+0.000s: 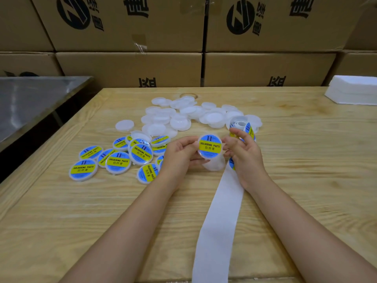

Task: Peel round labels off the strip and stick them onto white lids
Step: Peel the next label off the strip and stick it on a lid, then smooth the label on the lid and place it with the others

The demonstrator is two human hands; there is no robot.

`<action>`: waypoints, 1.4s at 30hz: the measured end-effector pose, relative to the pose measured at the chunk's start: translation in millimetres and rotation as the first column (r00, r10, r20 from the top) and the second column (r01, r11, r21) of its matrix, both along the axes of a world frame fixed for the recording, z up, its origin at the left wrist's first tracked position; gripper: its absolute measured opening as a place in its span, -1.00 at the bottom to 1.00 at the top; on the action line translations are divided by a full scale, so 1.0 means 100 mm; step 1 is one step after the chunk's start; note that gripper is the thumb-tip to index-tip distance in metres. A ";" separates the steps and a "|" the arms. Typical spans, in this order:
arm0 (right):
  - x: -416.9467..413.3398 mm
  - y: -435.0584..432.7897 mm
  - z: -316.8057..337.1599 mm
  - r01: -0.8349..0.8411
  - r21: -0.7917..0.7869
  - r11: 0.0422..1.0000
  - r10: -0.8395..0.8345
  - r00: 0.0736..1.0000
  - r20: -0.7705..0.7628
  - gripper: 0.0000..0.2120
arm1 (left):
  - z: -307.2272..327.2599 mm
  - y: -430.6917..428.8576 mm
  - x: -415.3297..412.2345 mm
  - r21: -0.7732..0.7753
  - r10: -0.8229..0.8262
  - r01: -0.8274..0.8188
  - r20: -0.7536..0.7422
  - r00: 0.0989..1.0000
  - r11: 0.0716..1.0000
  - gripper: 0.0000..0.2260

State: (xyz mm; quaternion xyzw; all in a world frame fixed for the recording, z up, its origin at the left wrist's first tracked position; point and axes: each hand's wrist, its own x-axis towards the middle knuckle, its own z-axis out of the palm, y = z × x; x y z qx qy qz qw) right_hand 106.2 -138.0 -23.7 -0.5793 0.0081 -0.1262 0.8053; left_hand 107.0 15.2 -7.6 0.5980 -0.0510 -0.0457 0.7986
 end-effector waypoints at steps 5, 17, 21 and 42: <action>0.01 -0.02 0.02 0.029 0.094 0.995 -0.025 0.999 -0.044 -0.89 | 0.01 0.12 0.11 0.210 0.436 -0.491 0.259 0.862 0.846 -0.82; 0.01 -0.03 0.03 0.042 0.103 0.994 -0.033 0.996 -0.089 -0.85 | -0.06 0.62 0.30 0.713 0.510 -0.663 0.492 0.705 0.229 -0.63; 0.02 -0.01 0.03 0.055 0.093 0.994 -0.046 0.994 -0.099 -0.85 | -0.09 0.61 0.28 0.757 0.374 -0.653 0.611 0.697 -0.020 -0.47; 0.03 -0.21 -0.08 0.403 -0.827 0.392 -0.413 0.880 0.233 -0.80 | -0.18 -0.23 -0.31 0.835 -0.720 -0.332 0.548 0.426 0.439 -0.91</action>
